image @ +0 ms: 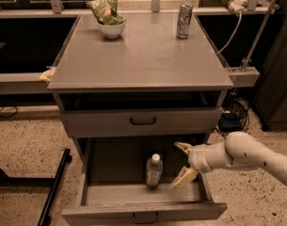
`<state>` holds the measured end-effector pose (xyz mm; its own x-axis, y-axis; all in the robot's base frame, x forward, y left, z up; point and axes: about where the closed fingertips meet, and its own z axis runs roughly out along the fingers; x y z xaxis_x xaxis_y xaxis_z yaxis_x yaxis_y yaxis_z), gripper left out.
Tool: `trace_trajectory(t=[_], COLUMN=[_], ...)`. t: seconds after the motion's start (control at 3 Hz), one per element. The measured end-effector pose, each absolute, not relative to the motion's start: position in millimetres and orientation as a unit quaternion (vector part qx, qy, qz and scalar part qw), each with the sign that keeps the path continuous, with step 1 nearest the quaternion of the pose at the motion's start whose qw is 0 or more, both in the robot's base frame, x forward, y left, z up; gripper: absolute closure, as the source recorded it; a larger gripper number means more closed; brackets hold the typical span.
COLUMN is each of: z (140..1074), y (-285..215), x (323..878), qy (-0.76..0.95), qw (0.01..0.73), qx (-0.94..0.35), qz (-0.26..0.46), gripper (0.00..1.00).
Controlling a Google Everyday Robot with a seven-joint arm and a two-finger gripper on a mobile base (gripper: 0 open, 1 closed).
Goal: Pick blue plastic bottle from middle drawer and place on counter
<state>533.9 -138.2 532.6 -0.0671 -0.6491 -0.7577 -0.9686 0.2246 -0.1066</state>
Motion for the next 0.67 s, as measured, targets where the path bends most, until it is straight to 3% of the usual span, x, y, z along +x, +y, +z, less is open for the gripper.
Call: trace_trajectory(t=[0.67], z=[492], y=[-114], x=[554], qy=[0.673], qw=[0.359], qx=[-0.598], qz=[0.244], gripper=[0.00])
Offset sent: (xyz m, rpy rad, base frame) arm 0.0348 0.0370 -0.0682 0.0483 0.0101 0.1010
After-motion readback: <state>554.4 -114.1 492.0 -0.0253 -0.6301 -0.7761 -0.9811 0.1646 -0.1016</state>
